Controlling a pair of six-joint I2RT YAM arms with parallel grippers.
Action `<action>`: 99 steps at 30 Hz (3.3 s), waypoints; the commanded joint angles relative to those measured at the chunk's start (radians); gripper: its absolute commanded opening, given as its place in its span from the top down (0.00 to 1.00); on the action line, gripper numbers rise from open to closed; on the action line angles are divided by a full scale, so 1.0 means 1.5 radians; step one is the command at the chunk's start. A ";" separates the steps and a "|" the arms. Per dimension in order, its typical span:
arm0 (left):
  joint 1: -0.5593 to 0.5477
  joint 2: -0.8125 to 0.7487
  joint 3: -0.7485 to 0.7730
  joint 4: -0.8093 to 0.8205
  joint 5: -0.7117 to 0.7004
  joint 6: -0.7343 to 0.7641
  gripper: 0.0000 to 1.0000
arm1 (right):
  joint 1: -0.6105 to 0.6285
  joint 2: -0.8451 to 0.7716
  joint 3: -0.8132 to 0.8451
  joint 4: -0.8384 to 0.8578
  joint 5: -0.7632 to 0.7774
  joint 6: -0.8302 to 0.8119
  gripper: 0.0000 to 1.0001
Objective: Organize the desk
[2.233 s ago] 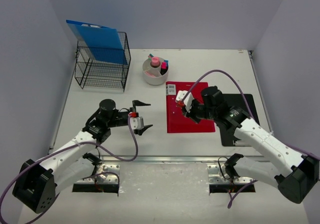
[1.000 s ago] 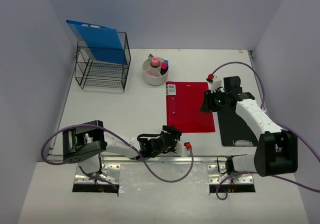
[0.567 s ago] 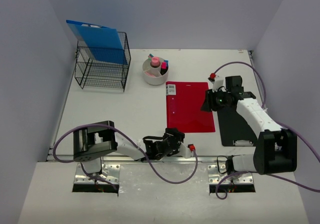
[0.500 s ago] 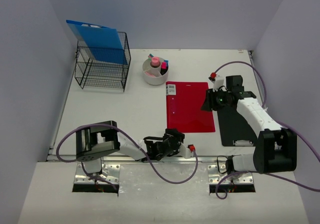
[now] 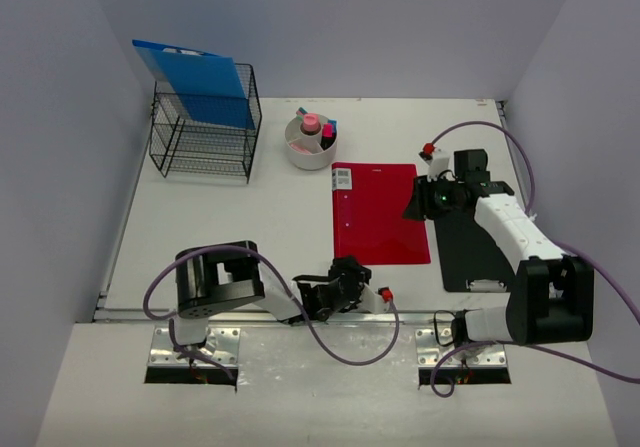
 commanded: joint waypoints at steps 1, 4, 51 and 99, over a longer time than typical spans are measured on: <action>0.016 0.032 0.008 0.035 -0.008 0.033 0.68 | -0.005 -0.005 0.022 0.006 -0.014 -0.007 0.62; 0.019 0.042 0.008 0.045 -0.008 0.042 0.77 | -0.005 -0.012 0.017 0.005 -0.020 -0.021 0.64; -0.031 -0.107 -0.015 -0.183 0.017 -0.130 0.44 | -0.098 -0.088 -0.022 0.012 -0.078 -0.206 0.18; 0.054 -0.209 0.012 -0.237 0.010 -0.050 1.00 | -0.100 -0.560 -0.419 0.055 -0.290 -0.720 0.10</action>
